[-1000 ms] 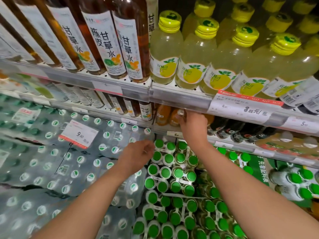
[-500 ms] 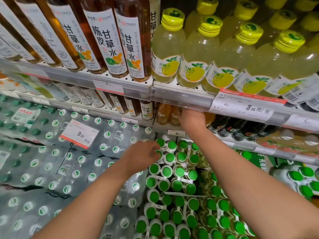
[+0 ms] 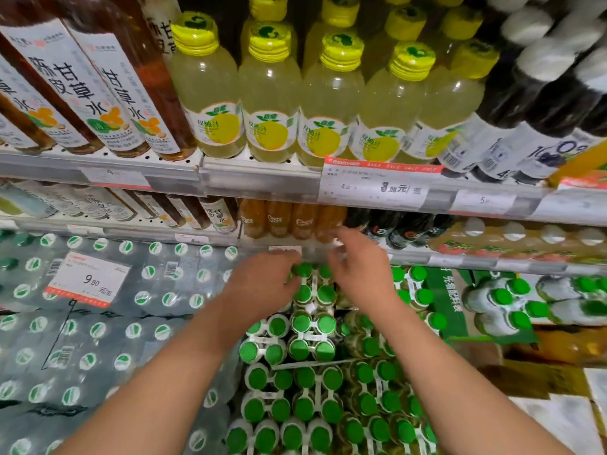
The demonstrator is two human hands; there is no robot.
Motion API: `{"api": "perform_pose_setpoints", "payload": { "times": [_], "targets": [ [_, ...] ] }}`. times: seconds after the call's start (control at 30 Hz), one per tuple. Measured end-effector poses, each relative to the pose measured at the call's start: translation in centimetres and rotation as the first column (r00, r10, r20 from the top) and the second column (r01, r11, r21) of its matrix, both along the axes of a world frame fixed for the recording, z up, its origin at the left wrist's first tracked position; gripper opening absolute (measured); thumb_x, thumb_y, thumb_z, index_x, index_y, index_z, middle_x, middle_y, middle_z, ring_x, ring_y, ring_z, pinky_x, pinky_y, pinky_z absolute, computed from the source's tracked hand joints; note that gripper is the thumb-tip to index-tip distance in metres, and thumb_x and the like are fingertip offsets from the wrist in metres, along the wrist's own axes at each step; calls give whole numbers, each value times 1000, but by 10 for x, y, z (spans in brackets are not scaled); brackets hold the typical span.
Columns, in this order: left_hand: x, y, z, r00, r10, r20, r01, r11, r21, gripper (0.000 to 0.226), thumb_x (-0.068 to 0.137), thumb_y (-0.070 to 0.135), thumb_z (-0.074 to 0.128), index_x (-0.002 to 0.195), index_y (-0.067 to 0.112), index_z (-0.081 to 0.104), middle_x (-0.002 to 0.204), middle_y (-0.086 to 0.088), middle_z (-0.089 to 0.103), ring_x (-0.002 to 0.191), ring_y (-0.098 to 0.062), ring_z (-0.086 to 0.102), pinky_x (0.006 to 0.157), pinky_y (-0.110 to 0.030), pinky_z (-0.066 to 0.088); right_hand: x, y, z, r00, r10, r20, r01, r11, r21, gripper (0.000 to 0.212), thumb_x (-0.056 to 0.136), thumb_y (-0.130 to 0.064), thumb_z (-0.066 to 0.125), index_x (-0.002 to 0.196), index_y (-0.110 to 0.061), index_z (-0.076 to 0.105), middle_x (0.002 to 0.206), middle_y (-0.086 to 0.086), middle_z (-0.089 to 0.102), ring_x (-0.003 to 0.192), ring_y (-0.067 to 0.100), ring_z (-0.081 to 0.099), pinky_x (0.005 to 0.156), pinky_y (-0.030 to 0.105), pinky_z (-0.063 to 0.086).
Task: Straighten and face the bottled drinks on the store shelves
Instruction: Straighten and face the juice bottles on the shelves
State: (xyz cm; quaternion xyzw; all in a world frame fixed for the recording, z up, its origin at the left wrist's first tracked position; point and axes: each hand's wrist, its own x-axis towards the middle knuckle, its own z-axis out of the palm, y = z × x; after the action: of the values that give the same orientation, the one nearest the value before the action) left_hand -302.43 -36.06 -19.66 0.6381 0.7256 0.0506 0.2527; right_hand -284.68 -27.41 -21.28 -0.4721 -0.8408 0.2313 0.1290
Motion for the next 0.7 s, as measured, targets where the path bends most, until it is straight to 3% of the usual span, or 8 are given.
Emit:
{"api": "perform_pose_setpoints", "payload": {
  "times": [0.17,0.27,0.37,0.47,0.6,0.7],
  "targets": [
    [44,33,6,995,2,103,-18,989,147,44,96,36,59,139,29,51,130,-1,62,112,-25,61,91,-38,52,81,27,-11,949,-316,-20,316,949,0,25,94,-28,67,117,-18,65,110,1,74,87,23,71,74,35,53],
    [67,55,4,985,66,160,-94,981,172,60,94,36,64,149,30,41,137,-3,57,119,-27,58,99,-38,49,113,52,-8,891,-450,-55,453,890,55,34,93,-31,69,119,-11,60,111,9,69,92,30,66,75,36,46],
    [86,74,-2,968,130,216,-174,964,199,72,90,35,69,152,31,32,124,-10,61,106,-33,61,87,-36,48,128,74,-6,874,-485,19,482,873,81,44,93,-36,71,113,0,56,112,19,59,104,37,57,80,39,42],
    [100,90,-9,969,151,197,-192,958,212,64,90,35,68,144,23,35,115,-14,60,89,-33,62,71,-32,41,130,93,-7,883,-456,108,455,890,40,50,94,-48,67,104,0,59,106,20,62,102,37,59,81,41,45],
    [113,109,-16,966,208,155,-237,952,196,47,91,34,66,129,11,49,118,-14,63,100,-33,62,75,-34,46,129,107,-14,898,-421,126,421,907,23,49,93,-52,67,80,-5,58,85,20,66,86,39,65,68,38,43],
    [117,123,-19,956,251,150,-276,945,176,31,96,31,61,106,2,59,97,-15,69,94,-35,64,78,-39,51,125,112,-19,879,-456,140,453,890,59,49,92,-53,66,95,-4,70,90,20,71,87,40,66,67,37,43]
  ]
}}
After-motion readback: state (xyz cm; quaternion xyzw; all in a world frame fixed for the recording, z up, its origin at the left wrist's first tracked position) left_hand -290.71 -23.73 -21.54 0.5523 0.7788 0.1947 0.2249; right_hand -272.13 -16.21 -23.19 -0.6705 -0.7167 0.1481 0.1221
